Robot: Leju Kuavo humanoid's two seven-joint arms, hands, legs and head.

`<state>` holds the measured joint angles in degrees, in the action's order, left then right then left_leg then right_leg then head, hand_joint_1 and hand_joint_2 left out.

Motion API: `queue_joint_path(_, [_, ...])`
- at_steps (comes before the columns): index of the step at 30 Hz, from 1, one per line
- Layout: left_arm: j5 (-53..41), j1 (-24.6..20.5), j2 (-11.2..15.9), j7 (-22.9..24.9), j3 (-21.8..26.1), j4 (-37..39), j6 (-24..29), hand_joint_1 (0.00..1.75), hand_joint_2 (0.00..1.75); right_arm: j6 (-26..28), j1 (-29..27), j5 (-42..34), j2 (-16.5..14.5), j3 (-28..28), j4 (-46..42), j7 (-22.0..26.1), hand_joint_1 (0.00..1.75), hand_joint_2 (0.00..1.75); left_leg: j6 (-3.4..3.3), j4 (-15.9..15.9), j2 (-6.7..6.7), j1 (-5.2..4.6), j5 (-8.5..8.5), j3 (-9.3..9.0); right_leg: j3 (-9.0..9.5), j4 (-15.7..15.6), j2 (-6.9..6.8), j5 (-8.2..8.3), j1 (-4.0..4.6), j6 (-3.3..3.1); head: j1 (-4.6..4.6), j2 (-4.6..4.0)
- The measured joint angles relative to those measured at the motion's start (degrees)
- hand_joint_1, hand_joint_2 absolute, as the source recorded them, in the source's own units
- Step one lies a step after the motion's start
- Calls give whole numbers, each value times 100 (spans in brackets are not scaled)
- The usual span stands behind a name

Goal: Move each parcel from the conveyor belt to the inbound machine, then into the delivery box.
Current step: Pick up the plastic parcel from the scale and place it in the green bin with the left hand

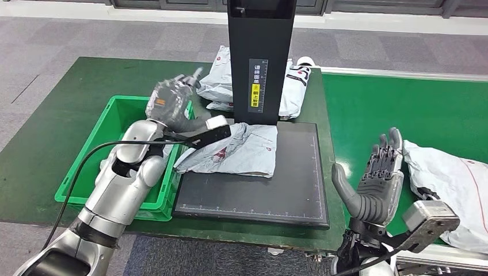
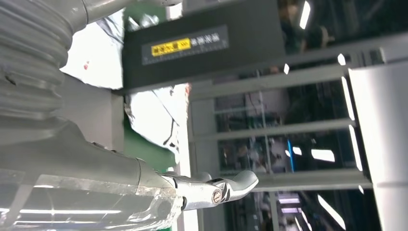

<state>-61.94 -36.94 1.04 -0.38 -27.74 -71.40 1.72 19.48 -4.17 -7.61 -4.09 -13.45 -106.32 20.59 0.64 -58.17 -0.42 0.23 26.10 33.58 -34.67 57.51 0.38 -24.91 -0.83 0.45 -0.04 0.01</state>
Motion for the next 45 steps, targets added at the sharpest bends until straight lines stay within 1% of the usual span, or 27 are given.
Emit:
queue_joint_path(2, [242, 18, 169, -158, -356, 180, -725, 0, 175, -220, 4, 35, 2, 23, 59, -29, 0, 175, 0, 0, 2, 0, 2, 1, -3, 0, 1, 0, 1, 0, -1, 0])
queue_joint_path(3, [338, 44, 245, -230, -506, 258, -955, 0, 175, -306, 5, 49, 2, 36, 88, -33, 0, 175, 0, 0, 2, 0, 2, 2, -4, 0, 2, 0, 1, -1, -1, 1])
queue_joint_path(7, [550, 90, 457, -389, -909, 487, -1369, 0, 175, -476, 3, 85, 2, 98, 154, -88, 0, 175, 1, 1, 0, 2, 2, 6, -6, 1, 1, -3, 3, -4, -1, 0])
queue_joint_path(13, [622, 78, 639, -399, -1124, 672, -1502, 0, 175, -542, -41, 141, 1, 160, 165, -136, 0, 175, 1, 1, 1, 2, 2, 5, -7, 1, 2, -4, 3, -5, -1, 0])
queue_joint_path(26, [485, -14, 757, -273, -1327, 916, -1515, 0, 175, -570, -97, 162, 1, 178, 165, -195, 0, 175, 1, 1, 2, 2, 2, 5, -6, 1, 2, -3, 3, -4, -1, -1])
queue_joint_path(27, [485, -17, 760, -272, -1335, 926, -1516, 14, 175, -572, -97, 162, 1, 178, 165, -195, 0, 175, 1, 1, 2, 2, 2, 5, -6, 1, 2, -3, 3, -4, -1, -1])
queue_joint_path(30, [470, -28, 768, -264, -1357, 965, -1537, 144, 175, -594, -96, 162, 1, 179, 165, -195, 0, 175, 1, 1, 2, 2, 2, 5, -6, 1, 2, -3, 3, -4, -1, -1])
queue_joint_path(31, [454, -31, 769, -255, -1365, 982, -1545, 175, 175, -603, -96, 163, 1, 179, 165, -195, 0, 175, 1, 1, 2, 2, 2, 5, -6, 1, 2, -3, 3, -4, -1, -1])
queue_joint_path(45, [116, -1, 798, 2, -1408, 1042, -1359, 175, 175, -713, -97, 207, -26, 187, 165, -223, 0, 175, 1, 1, 1, 2, 2, 5, -5, 1, 1, -3, 3, -4, -1, 0])
